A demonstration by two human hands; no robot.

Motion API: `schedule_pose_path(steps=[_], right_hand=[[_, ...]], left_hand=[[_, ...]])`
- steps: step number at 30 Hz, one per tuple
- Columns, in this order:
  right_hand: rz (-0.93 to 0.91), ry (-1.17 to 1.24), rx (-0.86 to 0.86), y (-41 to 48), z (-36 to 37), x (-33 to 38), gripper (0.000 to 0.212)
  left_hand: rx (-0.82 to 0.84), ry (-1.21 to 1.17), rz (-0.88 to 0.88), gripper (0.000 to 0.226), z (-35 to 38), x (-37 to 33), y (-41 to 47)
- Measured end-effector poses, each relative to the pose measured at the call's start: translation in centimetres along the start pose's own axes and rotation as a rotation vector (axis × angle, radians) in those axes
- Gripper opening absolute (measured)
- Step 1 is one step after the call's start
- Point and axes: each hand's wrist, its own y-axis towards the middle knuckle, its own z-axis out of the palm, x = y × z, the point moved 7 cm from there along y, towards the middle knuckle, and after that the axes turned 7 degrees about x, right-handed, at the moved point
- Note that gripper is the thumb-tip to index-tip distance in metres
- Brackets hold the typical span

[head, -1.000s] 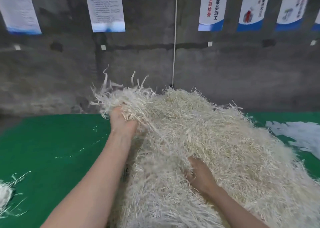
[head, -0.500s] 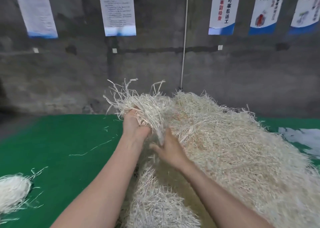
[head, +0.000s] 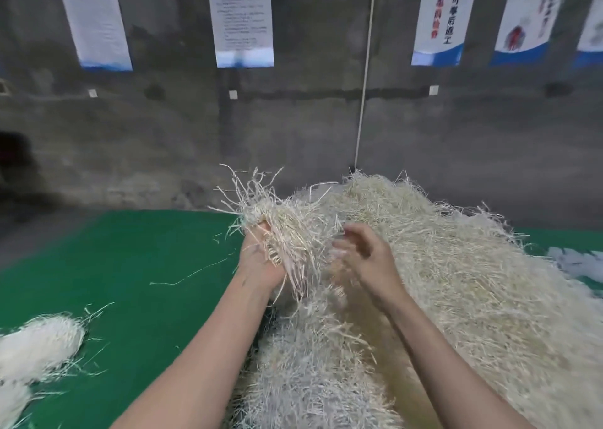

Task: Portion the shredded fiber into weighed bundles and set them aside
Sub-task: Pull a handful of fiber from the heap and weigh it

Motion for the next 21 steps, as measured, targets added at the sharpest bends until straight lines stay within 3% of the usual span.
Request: schedule_pose_path(steps=[2,4,6,7,8,10,11,13,16,19,20,21], right_hand=[[-0.095,0.205,-0.01,0.1,0.2,2.9,0.049],[-0.042,0.138,0.082,-0.2,2.7,3.9,0.066],[0.059,0.068,0.017,-0.4,3.8,2.8,0.061],[0.123,0.111,-0.048,-0.4,3.6,1.8,0.067],[0.193,0.146,-0.109,-0.5,3.2,1.0,0.08],[0.301,0.179,-0.194,-0.6,2.2,-0.1,0.094],[0.325,0.214,-0.232,-0.6,1.9,-0.4,0.094],[0.324,0.27,-0.266,-0.4,2.2,0.2,0.092],[0.226,0.174,-0.261,0.2,3.9,2.6,0.088],[0.121,0.083,-0.451,1.0,1.8,5.1,0.065],[0.122,0.112,-0.534,1.2,0.7,5.4,0.066],[0.135,0.164,-0.591,1.2,-0.2,5.5,0.072]], left_hand=[[0.066,0.206,0.096,0.008,0.7,0.5,-0.2],[0.134,0.54,0.356,0.011,2.3,0.5,-1.0],[0.096,0.963,0.552,0.01,3.4,0.9,-2.0],[0.105,1.118,0.563,0.009,3.6,1.3,-2.3],[0.159,1.213,0.531,0.028,3.6,1.7,-2.6],[0.322,1.201,0.465,0.072,2.9,2.4,-3.5],[0.353,1.101,0.456,0.081,2.4,2.2,-4.2],[0.312,0.946,0.564,0.074,1.6,1.3,-5.9],[0.147,1.088,0.879,0.064,1.5,-0.1,-9.2],[-0.03,1.193,1.153,0.047,0.0,-2.2,-11.9],[-0.079,1.134,1.153,0.046,-1.3,-2.8,-11.9],[-0.109,0.996,1.034,0.05,-3.0,-3.2,-11.2]])
